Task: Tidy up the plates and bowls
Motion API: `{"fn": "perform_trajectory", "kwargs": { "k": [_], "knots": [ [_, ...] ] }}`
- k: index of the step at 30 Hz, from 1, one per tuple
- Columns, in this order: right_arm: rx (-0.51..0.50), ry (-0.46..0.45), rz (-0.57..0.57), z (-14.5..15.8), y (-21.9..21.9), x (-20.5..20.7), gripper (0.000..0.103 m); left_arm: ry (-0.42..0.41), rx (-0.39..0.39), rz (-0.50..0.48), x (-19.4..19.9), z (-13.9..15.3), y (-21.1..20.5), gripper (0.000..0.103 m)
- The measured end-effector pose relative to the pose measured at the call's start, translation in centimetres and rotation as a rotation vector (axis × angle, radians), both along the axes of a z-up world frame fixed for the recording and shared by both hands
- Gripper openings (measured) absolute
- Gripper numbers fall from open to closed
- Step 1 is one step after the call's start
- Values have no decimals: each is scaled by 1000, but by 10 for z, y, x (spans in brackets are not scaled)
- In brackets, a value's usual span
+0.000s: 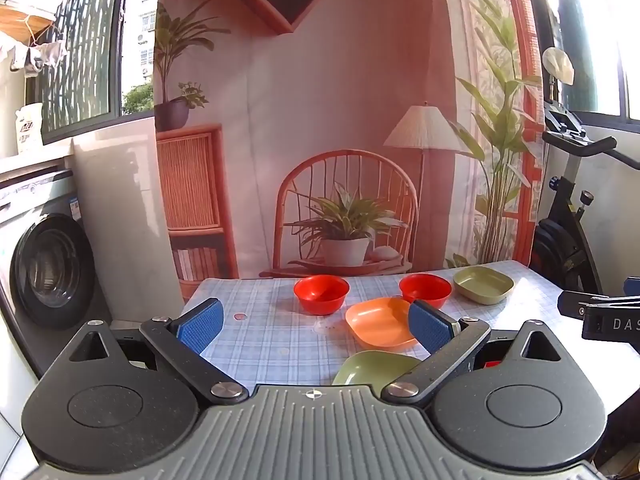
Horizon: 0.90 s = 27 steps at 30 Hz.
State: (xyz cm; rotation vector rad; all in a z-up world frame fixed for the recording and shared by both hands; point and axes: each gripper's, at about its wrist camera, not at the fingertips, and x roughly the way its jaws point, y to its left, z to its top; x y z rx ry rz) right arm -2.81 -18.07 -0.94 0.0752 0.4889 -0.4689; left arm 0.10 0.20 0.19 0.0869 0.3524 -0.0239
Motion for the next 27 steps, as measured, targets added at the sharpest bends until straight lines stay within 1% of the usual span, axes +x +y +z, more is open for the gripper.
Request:
{"fn": "perform_trajectory", "kwargs": {
  "k": [27],
  "knots": [
    [9,6,-3,-1,-2,1,103,14,-5,-4,0,-1,1,100]
  ]
}}
